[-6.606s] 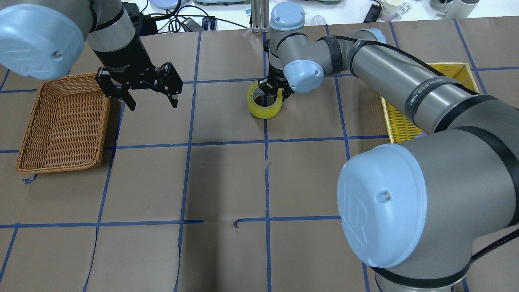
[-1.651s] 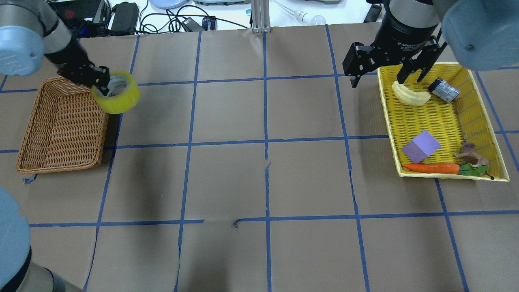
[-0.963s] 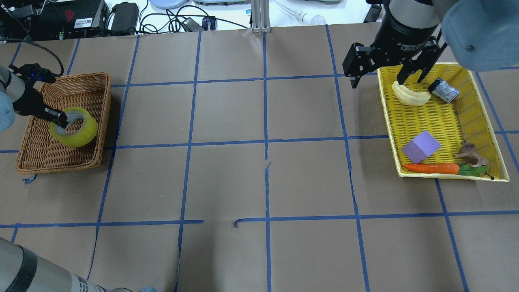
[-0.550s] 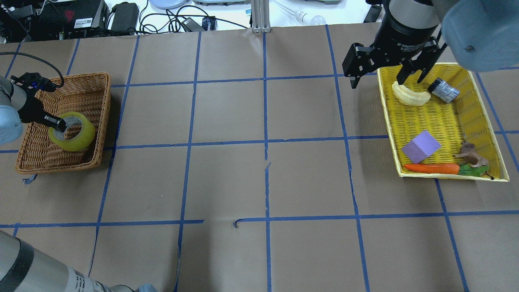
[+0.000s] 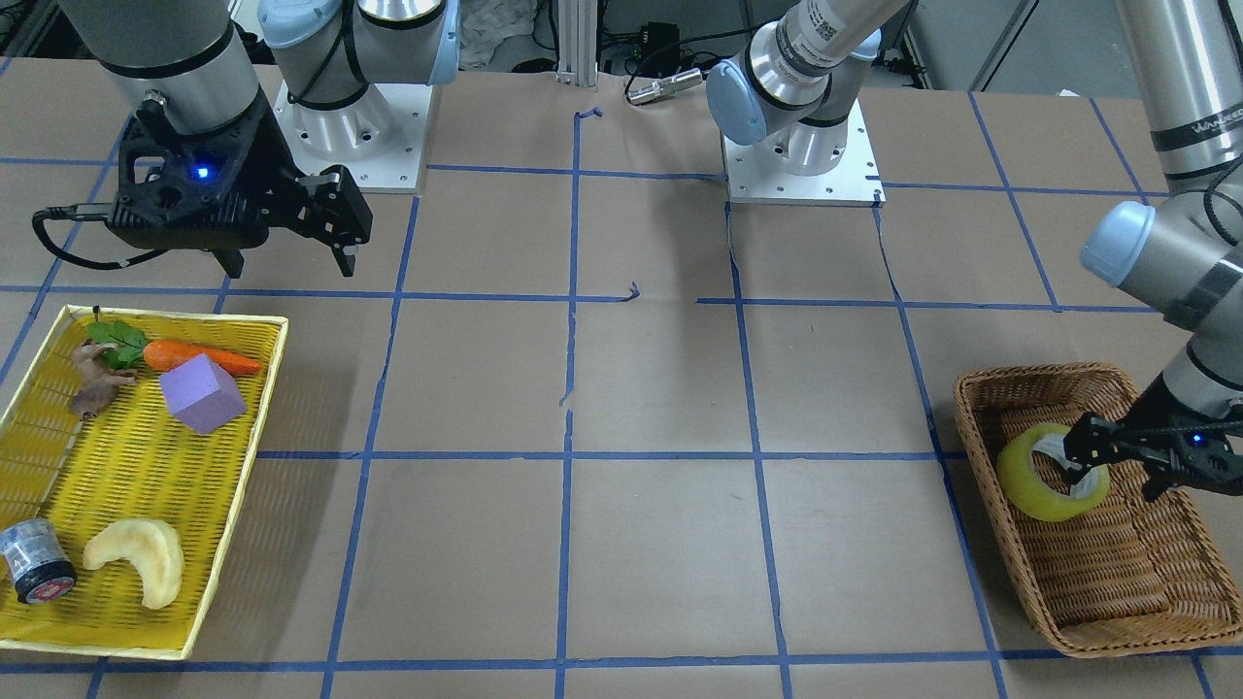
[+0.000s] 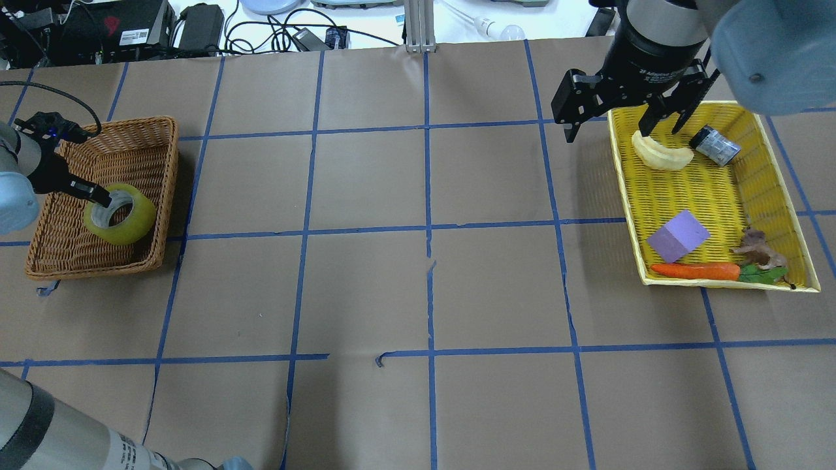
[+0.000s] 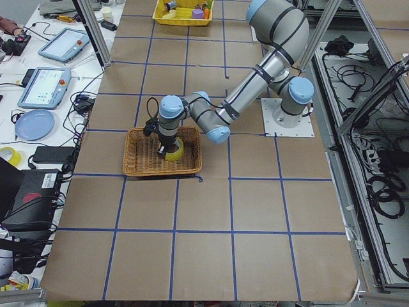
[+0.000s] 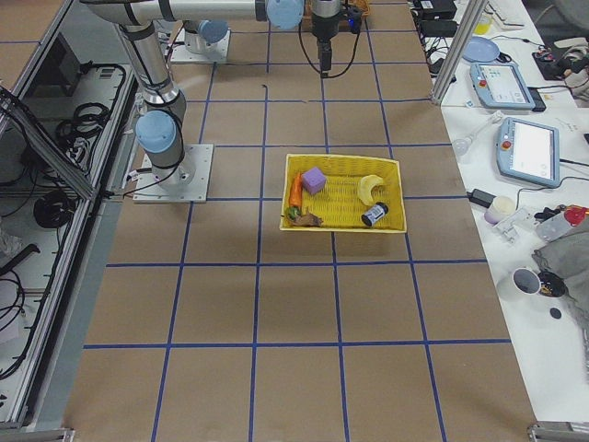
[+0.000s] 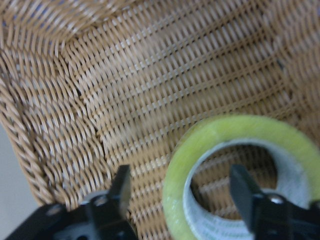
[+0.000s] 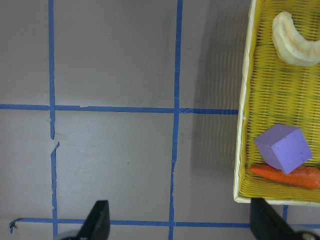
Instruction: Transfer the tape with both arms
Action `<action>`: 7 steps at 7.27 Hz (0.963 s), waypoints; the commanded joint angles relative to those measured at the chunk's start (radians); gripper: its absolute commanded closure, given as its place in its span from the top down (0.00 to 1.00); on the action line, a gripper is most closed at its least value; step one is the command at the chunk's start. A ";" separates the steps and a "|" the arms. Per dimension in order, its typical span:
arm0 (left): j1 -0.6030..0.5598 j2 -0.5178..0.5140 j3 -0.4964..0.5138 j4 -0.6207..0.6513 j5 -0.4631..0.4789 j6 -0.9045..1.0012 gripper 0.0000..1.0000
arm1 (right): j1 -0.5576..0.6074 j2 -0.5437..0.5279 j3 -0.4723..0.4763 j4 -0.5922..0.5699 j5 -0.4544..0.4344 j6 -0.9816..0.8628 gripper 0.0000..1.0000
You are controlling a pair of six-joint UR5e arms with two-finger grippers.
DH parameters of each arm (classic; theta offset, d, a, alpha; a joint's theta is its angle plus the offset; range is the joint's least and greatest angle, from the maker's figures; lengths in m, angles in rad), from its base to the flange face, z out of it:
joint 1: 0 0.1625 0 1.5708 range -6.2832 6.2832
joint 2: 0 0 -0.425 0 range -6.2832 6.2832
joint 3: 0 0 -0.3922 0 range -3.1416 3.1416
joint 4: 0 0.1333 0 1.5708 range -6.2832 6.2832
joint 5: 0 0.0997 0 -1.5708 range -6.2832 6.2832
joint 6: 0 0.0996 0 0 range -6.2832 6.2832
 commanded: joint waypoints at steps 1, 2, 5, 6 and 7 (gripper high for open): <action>-0.138 0.068 0.005 -0.082 -0.003 -0.243 0.97 | 0.000 -0.001 -0.001 0.000 -0.001 0.000 1.00; -0.190 0.122 0.005 -0.186 0.002 -0.378 0.97 | 0.000 -0.001 -0.001 0.000 -0.001 0.000 1.00; -0.377 0.236 0.073 -0.498 0.012 -0.627 0.97 | 0.000 -0.001 -0.001 0.000 -0.001 -0.002 1.00; -0.450 0.260 0.138 -0.646 0.031 -0.722 1.00 | 0.000 -0.001 -0.001 0.000 -0.001 -0.002 1.00; -0.513 0.282 0.207 -0.773 0.037 -0.799 1.00 | 0.000 -0.001 -0.001 0.002 -0.001 -0.002 1.00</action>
